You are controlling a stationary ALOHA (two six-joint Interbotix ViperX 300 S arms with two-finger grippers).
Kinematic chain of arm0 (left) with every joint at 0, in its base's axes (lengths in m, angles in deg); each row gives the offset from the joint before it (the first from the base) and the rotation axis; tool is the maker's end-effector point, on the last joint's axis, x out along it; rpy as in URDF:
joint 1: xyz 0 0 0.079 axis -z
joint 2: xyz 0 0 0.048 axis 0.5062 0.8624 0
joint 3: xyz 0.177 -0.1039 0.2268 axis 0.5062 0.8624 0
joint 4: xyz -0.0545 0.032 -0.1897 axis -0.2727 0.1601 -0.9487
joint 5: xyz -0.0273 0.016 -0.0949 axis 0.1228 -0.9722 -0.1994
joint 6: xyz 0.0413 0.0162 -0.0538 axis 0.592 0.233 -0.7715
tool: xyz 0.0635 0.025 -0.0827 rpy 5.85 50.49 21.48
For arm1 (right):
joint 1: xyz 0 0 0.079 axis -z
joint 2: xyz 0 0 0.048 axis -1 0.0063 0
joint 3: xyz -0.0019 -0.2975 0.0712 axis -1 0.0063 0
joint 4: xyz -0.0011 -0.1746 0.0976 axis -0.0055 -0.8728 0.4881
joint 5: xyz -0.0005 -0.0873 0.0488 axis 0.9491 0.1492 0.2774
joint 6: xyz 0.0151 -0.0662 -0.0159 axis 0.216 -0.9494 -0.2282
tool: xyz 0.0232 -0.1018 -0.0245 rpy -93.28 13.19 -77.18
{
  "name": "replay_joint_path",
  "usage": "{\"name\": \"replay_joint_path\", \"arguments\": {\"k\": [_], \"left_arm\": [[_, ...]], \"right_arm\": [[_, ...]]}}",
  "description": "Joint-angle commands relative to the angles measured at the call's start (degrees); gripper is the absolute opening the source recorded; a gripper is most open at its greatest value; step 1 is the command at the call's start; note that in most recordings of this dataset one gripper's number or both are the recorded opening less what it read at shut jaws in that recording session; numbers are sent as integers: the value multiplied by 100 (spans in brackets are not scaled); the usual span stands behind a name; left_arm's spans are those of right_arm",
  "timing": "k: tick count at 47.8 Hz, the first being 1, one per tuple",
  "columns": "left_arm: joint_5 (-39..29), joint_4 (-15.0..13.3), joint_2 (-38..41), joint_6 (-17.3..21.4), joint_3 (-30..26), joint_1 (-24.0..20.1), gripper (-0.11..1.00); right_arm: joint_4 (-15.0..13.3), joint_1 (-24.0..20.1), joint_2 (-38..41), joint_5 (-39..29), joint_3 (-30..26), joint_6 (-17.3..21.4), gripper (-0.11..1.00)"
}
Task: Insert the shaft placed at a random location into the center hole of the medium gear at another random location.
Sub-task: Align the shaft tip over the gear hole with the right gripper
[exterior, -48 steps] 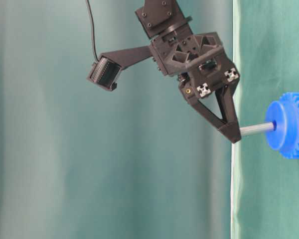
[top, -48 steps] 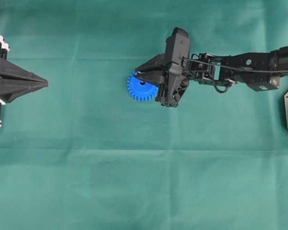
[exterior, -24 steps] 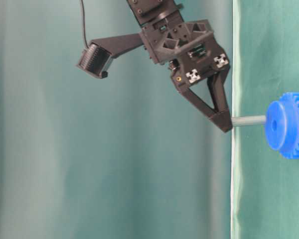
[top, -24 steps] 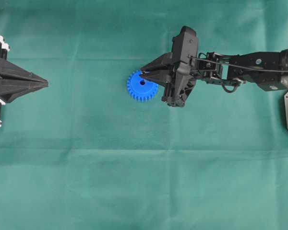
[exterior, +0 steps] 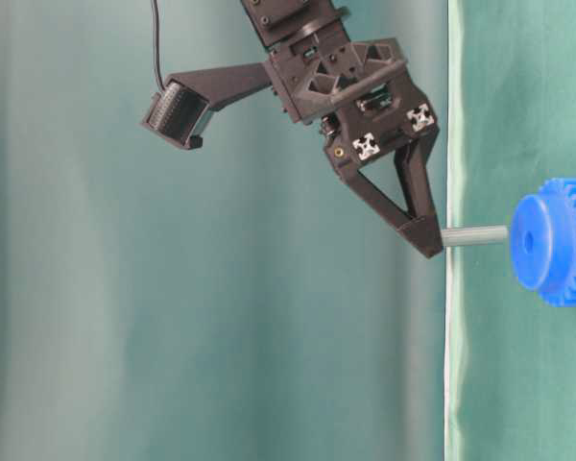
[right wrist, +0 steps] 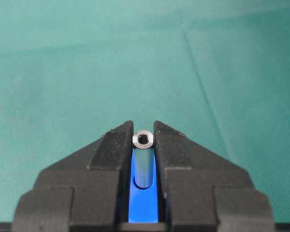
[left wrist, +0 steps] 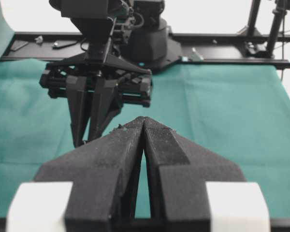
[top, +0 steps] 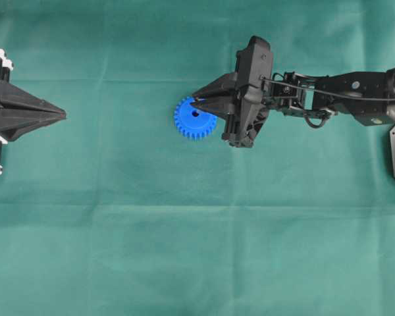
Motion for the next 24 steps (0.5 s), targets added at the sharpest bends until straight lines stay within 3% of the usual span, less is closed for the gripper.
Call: {"name": "replay_joint_path", "arguments": {"k": [1, 24], "left_arm": [[26, 18, 53, 0, -114, -18, 0], [26, 18, 44, 0, -114, -9, 0]], "right_arm": [[18, -53, -18, 141, -132, -35, 13], [70, -79, 413, 334, -132, -26, 13]]}}
